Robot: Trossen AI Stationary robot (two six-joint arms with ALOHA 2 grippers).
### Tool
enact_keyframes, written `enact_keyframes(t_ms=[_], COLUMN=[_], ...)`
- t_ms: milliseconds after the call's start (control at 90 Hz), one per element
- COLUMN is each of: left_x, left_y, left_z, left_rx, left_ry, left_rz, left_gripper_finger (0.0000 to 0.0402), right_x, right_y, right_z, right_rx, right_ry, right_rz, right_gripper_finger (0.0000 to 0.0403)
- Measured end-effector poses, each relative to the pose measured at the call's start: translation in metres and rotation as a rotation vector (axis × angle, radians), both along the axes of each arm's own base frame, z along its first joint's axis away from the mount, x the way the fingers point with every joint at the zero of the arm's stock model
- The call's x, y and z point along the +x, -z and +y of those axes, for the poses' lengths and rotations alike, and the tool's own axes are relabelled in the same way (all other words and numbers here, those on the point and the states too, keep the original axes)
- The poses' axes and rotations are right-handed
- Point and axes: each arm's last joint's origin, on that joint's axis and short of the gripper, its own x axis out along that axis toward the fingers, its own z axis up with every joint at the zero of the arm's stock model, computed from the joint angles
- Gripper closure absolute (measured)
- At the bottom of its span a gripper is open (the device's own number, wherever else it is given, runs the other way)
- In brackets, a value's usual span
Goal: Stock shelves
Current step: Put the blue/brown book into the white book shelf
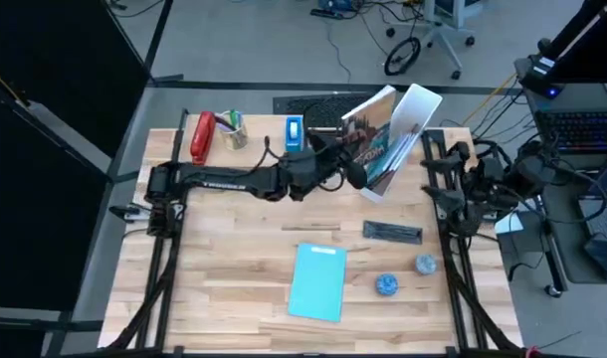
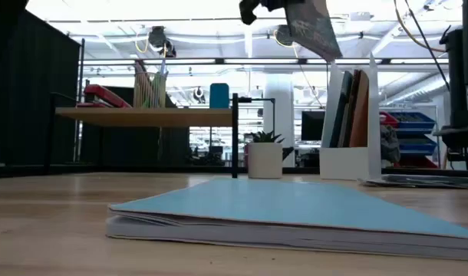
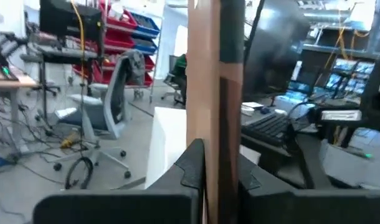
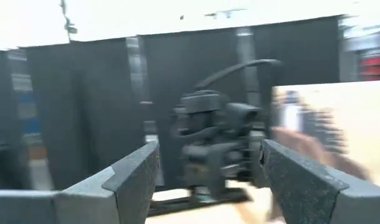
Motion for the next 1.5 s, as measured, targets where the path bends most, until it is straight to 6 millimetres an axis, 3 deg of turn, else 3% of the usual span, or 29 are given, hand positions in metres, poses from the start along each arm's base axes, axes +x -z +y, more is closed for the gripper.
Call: enact_keyframes(t_ms=[178,433,878,1200,1500], left_x=[0.015,0.034,0.056,0.055,0.054], left_y=[0.008,0.032,0.066,0.064,0.058], left_z=[0.019,0.039,0.036,0.043,0.037], left_rx=[0.083,0.096,0.090,0.128,0.135], left_ry=[0.056,0.045,0.095,0.040,0.010], left_rz=[0.016,-0.021,0.021,0.013,-0.022], left_gripper_finger=[0.0393,0.0393,0.0393,0.0393,0.0393], right_x=[-0.001,0.000,0.000,0.000,0.000], right_y=[0.001,0.002,0.002,0.003,0.003], right_z=[-0.004,-0.004,-0.004,-0.004,-0.004], right_rx=[-0.036,-0.057,-0.054,-0.060,-0.063], right_ry=[0.143,0.153,0.155,0.155,0.155], right_rz=[0.050,0.064,0.065,0.071,0.074], right_gripper_finger=[0.0142,0.0142,0.0142,0.0142,0.0142])
